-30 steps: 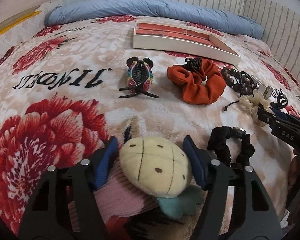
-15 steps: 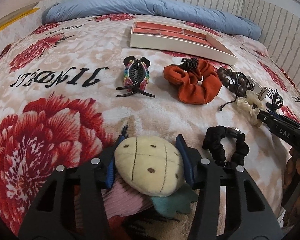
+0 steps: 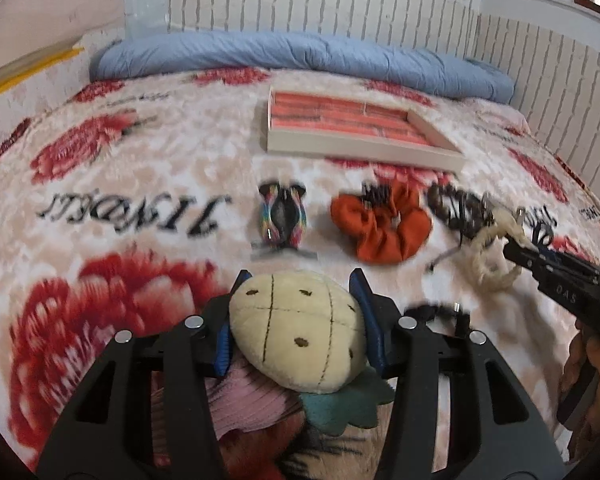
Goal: Organize jewelry
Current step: 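Carry both items to the brick-pattern tray and open both tools to release them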
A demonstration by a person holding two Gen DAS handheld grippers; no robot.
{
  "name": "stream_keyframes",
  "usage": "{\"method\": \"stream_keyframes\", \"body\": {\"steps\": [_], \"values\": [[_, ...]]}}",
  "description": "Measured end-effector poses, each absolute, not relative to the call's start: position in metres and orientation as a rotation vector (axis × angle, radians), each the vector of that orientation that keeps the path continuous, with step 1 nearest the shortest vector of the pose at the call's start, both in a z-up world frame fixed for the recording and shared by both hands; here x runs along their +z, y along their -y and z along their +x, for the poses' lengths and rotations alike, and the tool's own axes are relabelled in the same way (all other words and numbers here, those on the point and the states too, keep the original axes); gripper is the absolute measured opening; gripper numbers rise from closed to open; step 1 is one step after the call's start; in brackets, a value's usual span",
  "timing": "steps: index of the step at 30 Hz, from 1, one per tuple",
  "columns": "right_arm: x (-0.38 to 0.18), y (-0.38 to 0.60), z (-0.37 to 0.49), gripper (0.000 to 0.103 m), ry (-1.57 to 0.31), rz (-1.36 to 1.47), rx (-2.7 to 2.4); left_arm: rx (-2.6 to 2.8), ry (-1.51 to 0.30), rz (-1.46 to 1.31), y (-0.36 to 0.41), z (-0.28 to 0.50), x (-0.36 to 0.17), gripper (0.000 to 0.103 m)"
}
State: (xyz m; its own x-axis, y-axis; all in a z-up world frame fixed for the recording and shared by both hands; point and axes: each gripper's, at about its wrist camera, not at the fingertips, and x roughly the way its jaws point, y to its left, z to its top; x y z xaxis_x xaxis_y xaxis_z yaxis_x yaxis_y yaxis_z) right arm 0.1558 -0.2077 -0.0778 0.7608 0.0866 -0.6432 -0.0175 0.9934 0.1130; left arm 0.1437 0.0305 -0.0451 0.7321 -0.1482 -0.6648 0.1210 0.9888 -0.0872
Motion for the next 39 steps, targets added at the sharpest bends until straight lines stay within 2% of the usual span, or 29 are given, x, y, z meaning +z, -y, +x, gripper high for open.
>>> {"method": "stream_keyframes", "body": {"steps": [11, 20, 29, 39], "values": [[-0.026, 0.218, 0.217, 0.027, -0.61, 0.117, 0.074, -0.159, -0.575, -0.052, -0.031, 0.213, 0.025, 0.049], [0.019, 0.23, 0.315, 0.027, -0.523, 0.106, 0.048, -0.184, -0.537, -0.041, -0.001, 0.33, 0.054, 0.049], [-0.004, 0.243, 0.435, 0.027, -0.609, 0.097, -0.004, -0.162, -0.648, -0.005, 0.035, 0.454, 0.024, 0.05], [-0.053, 0.263, 0.535, 0.027, -0.806, 0.091, -0.094, -0.134, -0.867, -0.009, 0.052, 0.56, -0.045, 0.05]]}}
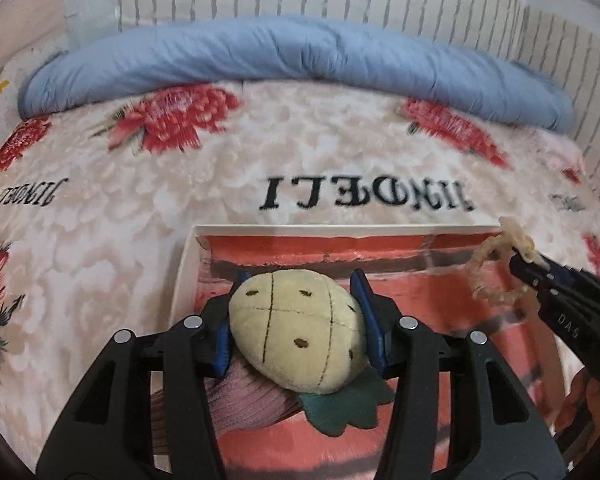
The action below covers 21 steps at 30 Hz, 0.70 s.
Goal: Organize jewelry
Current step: 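Carry both items to the brick-pattern tray and open both tools to release them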
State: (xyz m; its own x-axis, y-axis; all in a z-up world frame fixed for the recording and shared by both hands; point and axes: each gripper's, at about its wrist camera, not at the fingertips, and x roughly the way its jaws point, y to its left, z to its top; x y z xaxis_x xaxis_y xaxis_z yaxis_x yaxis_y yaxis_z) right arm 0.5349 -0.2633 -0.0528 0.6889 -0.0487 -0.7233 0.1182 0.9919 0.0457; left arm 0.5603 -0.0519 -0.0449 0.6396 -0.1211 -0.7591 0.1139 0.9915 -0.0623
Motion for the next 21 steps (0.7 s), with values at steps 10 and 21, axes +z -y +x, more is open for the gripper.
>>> {"method": "stream_keyframes", "body": {"steps": [10, 21], "values": [[-0.077, 0.261, 0.579, 0.027, -0.965, 0.058, -0.122, -0.136, -1.013, -0.028, 0.056, 0.603, -0.079, 0.05], [-0.081, 0.258, 0.586, 0.05, -0.999, 0.051, -0.103, -0.101, -1.012, 0.022, 0.059, 0.606, -0.077, 0.061]]}}
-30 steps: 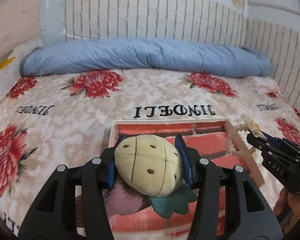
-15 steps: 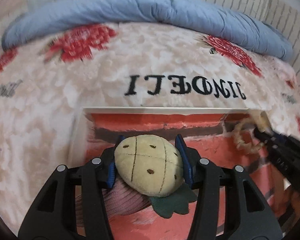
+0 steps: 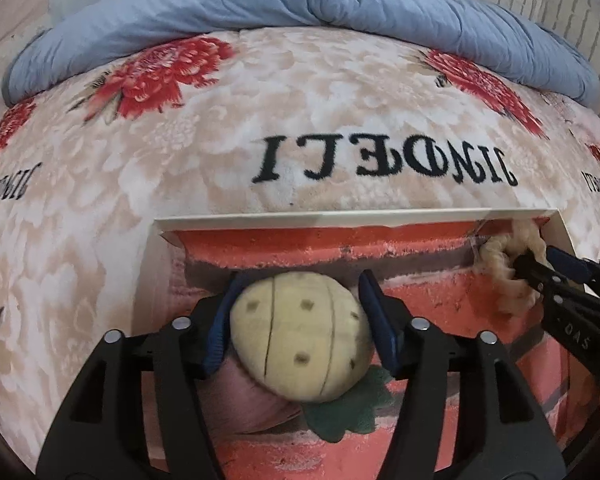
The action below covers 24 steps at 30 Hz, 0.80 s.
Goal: Organize jewelry
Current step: 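Carry both items to the brick-pattern tray and open both tools to release them, then move both tools back over the remaining accessories on the bed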
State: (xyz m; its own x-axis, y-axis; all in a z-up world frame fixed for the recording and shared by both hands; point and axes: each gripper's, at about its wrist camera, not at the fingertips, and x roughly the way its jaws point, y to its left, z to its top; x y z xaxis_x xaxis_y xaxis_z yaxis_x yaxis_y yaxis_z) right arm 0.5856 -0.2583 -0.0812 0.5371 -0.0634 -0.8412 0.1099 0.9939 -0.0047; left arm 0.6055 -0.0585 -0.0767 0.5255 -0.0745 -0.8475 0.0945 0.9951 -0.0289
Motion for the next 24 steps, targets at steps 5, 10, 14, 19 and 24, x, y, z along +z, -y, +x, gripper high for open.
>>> {"method": "stream_keyframes", "body": {"steps": [5, 10, 14, 19, 24], "values": [[-0.065, 0.267, 0.575, 0.06, -0.988, 0.086, -0.088, -0.118, -0.991, 0.001, 0.056, 0.594, -0.053, 0.07], [-0.045, 0.275, 0.547, 0.074, -0.948, 0.099, -0.081, -0.102, -0.924, 0.013, 0.052, 0.566, -0.017, 0.094], [-0.031, 0.279, 0.516, 0.083, -0.901, 0.091, -0.09, -0.098, -0.881, 0.016, 0.045, 0.54, 0.005, 0.096], [-0.019, 0.283, 0.476, 0.085, -0.861, 0.103, -0.091, -0.094, -0.836, 0.041, 0.042, 0.503, 0.023, 0.098], [-0.012, 0.283, 0.442, 0.087, -0.837, 0.103, -0.089, -0.097, -0.817, 0.068, 0.044, 0.469, 0.031, 0.098]]}}
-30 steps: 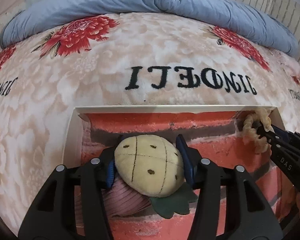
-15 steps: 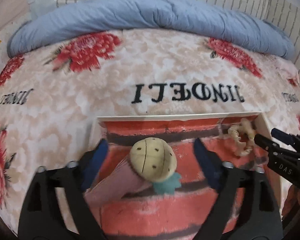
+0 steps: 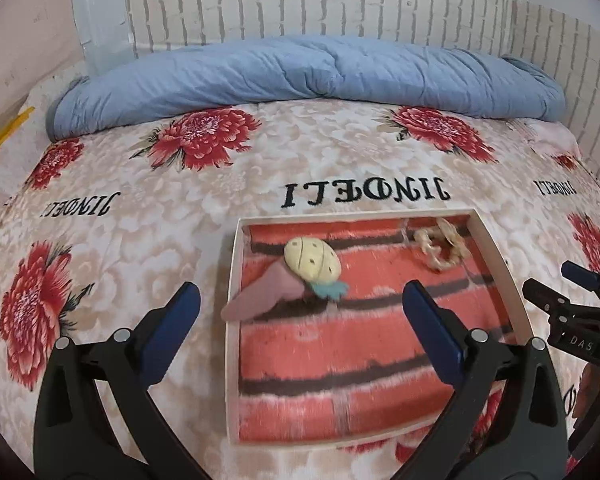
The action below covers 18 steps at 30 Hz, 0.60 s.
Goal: Organize jewelry
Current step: 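Move both tools back over the remaining accessories on the bed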
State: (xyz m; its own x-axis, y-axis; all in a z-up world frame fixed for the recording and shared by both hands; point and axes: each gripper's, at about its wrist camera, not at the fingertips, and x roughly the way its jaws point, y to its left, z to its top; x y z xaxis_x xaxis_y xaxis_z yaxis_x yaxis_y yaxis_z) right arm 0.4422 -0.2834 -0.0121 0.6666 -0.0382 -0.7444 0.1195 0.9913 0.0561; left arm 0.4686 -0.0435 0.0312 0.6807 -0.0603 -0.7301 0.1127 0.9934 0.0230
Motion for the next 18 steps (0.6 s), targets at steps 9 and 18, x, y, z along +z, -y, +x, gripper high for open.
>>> {"method": "stream_keyframes", "body": {"steps": [9, 18], "values": [[-0.006, 0.281, 0.39, 0.087, -0.791, 0.082, -0.09, -0.113, -0.81, 0.078, 0.048, 0.414, 0.028, 0.098], [-0.011, 0.291, 0.323, 0.087, -0.739, 0.053, -0.088, -0.148, -0.766, 0.082, 0.055, 0.351, 0.02, 0.098]]}}
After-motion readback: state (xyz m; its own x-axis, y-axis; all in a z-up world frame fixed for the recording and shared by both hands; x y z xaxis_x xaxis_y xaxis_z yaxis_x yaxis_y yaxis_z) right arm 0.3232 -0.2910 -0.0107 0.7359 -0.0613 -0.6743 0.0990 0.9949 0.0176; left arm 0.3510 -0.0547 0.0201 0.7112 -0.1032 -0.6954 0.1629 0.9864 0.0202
